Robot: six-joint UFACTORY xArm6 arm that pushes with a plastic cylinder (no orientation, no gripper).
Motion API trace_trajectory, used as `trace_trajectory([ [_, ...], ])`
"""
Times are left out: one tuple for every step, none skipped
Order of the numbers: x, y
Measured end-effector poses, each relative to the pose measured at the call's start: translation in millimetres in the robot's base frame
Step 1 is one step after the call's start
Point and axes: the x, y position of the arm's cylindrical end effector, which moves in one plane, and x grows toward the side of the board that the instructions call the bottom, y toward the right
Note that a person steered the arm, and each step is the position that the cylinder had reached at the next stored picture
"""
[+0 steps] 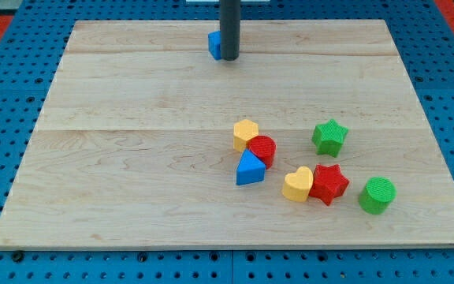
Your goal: Point your arm to the green star
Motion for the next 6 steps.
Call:
trace_trajectory([
  [12, 44],
  [60, 161],
  [138, 269],
  [198, 248],
  [218, 213],
  [219, 158],
])
